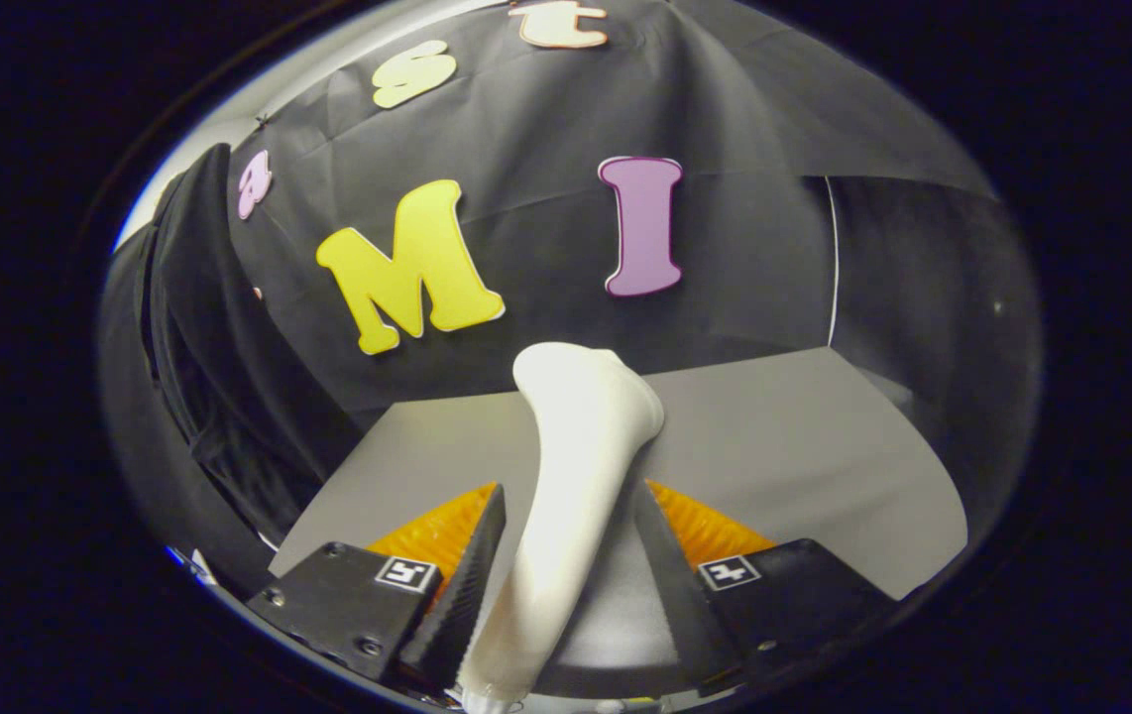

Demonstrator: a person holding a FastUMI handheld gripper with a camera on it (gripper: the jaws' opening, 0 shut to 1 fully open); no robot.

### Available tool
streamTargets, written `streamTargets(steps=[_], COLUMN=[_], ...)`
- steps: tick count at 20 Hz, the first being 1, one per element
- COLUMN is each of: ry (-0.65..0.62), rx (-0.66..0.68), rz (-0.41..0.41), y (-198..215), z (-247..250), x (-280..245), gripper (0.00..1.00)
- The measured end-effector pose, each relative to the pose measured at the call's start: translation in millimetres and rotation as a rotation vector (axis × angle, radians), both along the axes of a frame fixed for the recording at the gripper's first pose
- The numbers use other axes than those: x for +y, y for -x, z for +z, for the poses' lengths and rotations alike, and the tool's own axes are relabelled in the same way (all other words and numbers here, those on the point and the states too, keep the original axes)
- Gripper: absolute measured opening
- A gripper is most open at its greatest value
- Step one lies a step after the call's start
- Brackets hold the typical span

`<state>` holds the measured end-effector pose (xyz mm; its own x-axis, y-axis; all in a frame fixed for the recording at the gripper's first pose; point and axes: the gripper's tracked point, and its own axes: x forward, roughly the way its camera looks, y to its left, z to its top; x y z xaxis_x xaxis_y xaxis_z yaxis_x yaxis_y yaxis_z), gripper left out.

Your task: Iron the clothes twice with a garment steamer, once on the left side and once on the right side.

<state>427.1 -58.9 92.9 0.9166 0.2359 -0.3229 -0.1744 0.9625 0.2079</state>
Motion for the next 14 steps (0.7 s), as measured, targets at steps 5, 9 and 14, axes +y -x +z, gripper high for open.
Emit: streamTargets(steps=[5,9,14], ry=[-0.079,-0.144,-0.168], rx=[0.087,0.109,0.077], rz=[0.013,-0.042,-0.053], y=[4,-3,10], z=[-11,-14,-2], x=[5,12,16], gripper=[0.62,0.49,0.41])
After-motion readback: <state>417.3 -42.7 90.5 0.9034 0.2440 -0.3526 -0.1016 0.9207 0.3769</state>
